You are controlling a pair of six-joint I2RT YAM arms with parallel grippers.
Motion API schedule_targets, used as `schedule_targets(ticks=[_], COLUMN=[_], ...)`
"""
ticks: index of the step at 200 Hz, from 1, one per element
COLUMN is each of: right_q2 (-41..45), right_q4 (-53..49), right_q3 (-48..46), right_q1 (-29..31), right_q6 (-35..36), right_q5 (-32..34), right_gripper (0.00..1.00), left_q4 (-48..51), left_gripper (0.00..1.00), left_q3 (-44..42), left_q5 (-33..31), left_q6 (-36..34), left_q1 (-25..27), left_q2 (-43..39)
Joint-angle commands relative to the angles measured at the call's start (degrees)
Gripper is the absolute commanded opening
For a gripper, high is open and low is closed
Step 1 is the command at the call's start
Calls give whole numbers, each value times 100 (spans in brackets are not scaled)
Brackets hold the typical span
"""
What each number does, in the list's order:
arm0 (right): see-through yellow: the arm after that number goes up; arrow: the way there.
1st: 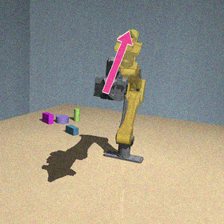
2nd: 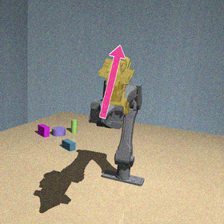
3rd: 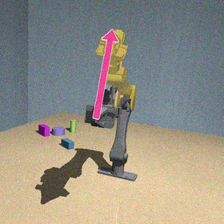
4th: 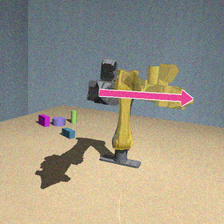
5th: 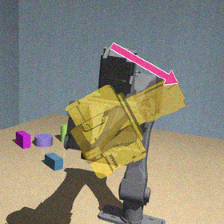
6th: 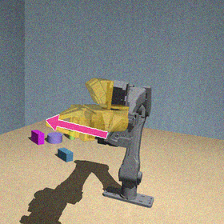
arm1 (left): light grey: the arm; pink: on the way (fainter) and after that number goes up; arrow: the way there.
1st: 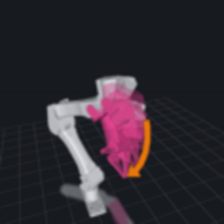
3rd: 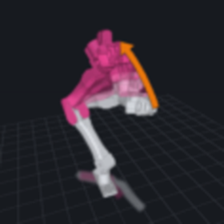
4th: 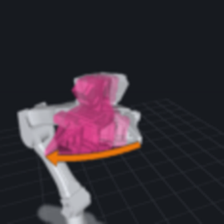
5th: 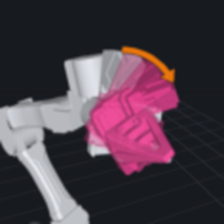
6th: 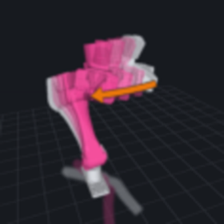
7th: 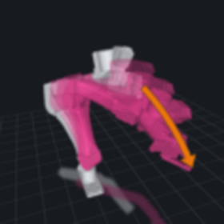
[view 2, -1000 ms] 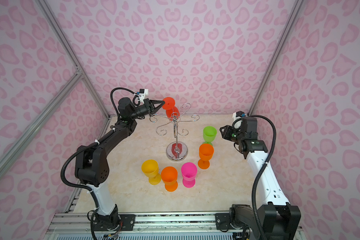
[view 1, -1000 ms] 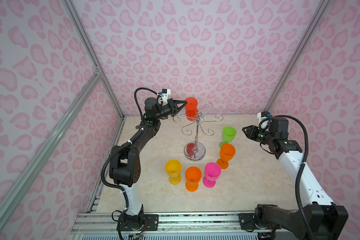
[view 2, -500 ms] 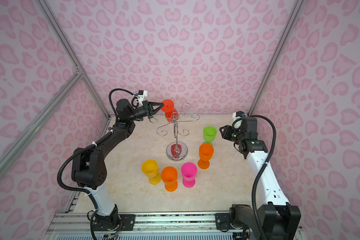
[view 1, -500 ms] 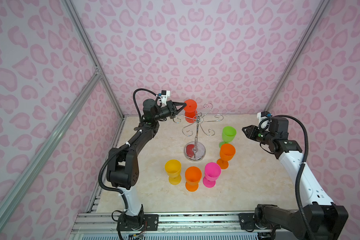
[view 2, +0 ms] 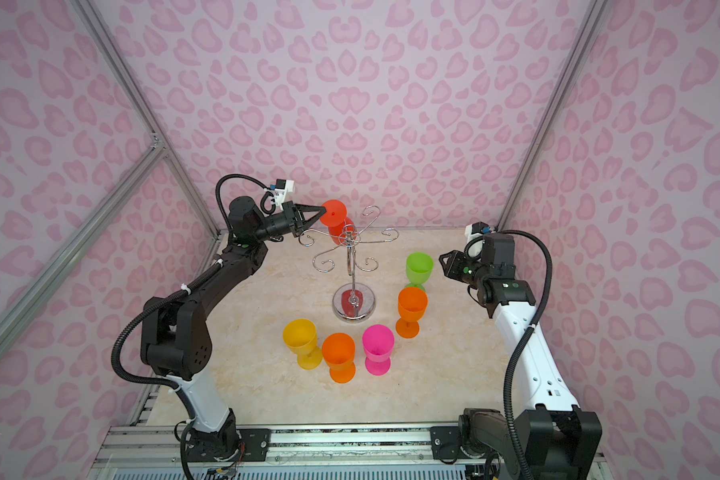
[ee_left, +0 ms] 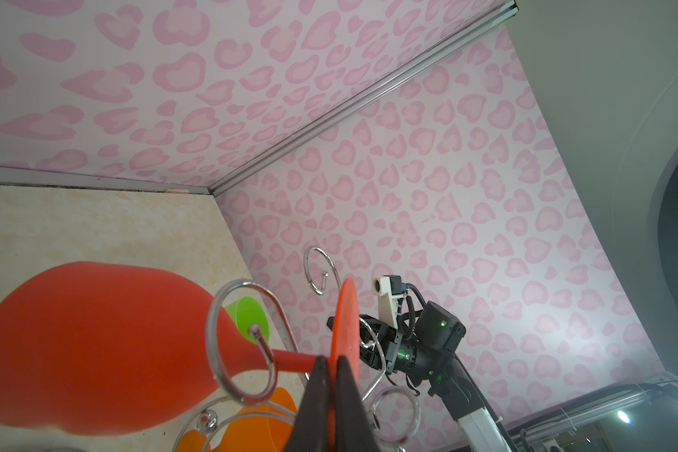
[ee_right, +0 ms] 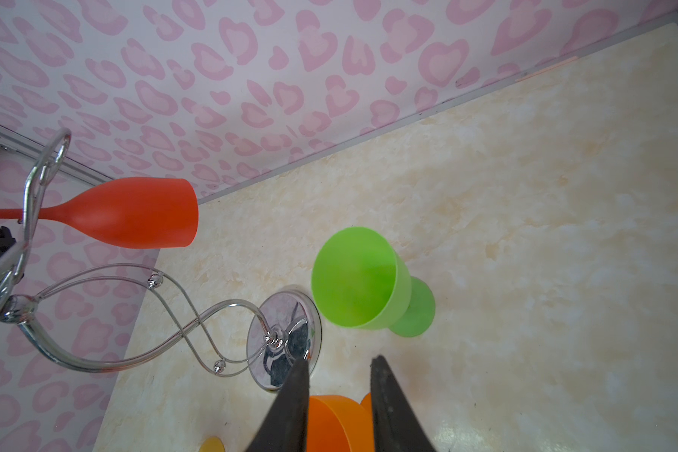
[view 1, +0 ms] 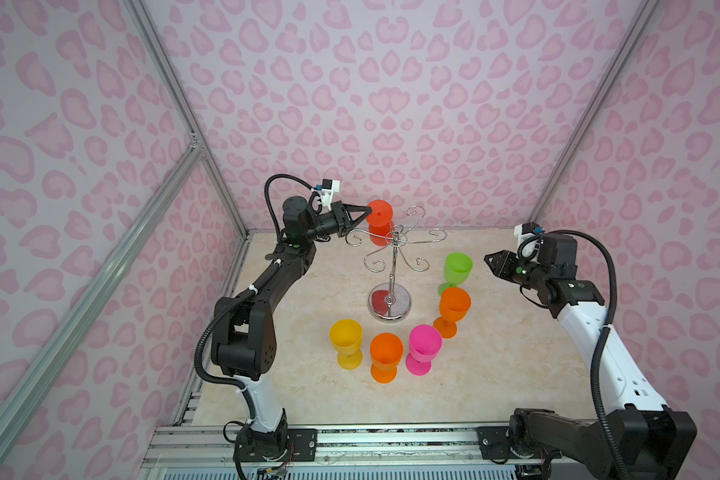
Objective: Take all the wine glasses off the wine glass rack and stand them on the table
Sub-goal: 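Close the left gripper on the red glass's base on the rack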
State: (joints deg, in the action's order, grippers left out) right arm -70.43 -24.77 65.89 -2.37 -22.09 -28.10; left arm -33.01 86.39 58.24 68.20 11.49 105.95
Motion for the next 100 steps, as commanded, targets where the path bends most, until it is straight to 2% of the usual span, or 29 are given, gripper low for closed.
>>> schedule_targets(ticks=[1, 100], right_q2=[-45, -137], right_q4=[78, 104], right_q3=[14, 70], right_q1=[0, 0], right_q6=[11, -30], right_q5=[-32, -75], right_gripper=[28, 28], left_q4=[-36, 167], left_gripper=[2, 2], left_q3=[106, 295], left_q5=[201, 402], left_q6=[-211, -413], left_q1=[-32, -207], left_q2=[4, 118])
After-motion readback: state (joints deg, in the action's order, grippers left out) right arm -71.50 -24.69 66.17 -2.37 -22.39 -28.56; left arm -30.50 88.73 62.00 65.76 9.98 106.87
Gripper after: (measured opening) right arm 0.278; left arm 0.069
